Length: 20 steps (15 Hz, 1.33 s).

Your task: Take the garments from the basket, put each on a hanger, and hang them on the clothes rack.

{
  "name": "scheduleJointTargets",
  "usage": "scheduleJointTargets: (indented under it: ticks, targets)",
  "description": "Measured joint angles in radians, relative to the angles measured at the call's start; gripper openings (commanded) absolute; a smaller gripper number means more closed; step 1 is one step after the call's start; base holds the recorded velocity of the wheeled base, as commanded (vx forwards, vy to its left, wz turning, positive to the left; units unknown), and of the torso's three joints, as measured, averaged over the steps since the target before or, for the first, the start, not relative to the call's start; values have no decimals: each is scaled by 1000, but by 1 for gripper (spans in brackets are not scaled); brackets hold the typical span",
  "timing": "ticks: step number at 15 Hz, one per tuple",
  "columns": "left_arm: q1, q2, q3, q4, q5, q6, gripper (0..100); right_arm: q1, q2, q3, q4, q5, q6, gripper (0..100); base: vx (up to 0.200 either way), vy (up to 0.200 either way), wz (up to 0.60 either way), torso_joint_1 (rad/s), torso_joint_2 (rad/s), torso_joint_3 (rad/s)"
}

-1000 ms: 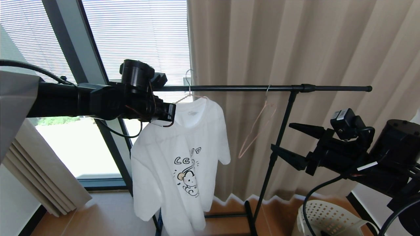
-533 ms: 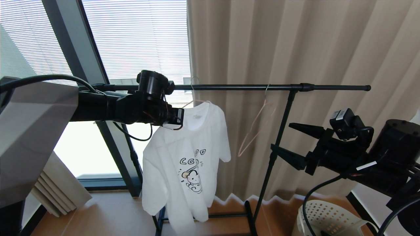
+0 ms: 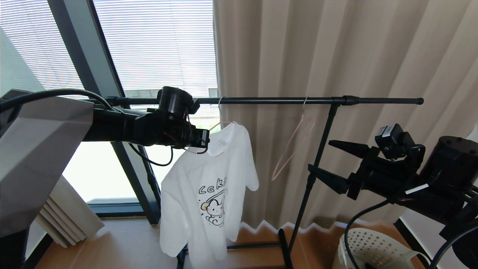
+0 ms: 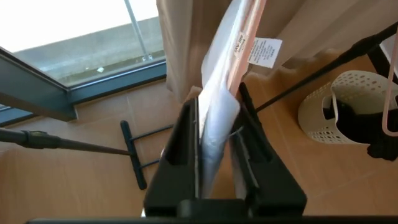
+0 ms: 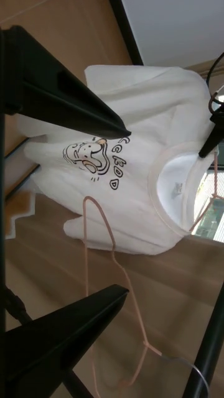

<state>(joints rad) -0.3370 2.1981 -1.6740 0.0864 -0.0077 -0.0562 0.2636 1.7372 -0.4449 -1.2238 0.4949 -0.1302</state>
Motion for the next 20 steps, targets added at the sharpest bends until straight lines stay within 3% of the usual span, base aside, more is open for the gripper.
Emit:
scheduleJointTargets:
  ticks: [5, 8, 14, 16, 20]
  targets:
    - [-19, -116, 129, 1, 9, -44, 100, 0, -3, -1, -1, 1, 1, 100, 0, 0, 0, 0, 0, 0]
    - [-37, -291, 327, -5, 8, -48, 100, 1, -37, 5, 0, 1, 2, 100, 0, 0, 0, 0, 0, 0]
    - [-60, -695, 816, -109, 7, -41, 100, 2, -136, 45, 2, -12, 2, 100, 0, 0, 0, 0, 0, 0]
    - [-61, -835, 952, -117, 7, -41, 100, 2, -198, 101, 11, -64, 2, 100, 0, 0, 0, 0, 0, 0]
    - [-57, -1157, 1188, -114, 9, -41, 100, 10, -364, 311, 36, -258, 2, 100, 0, 0, 0, 0, 0, 0]
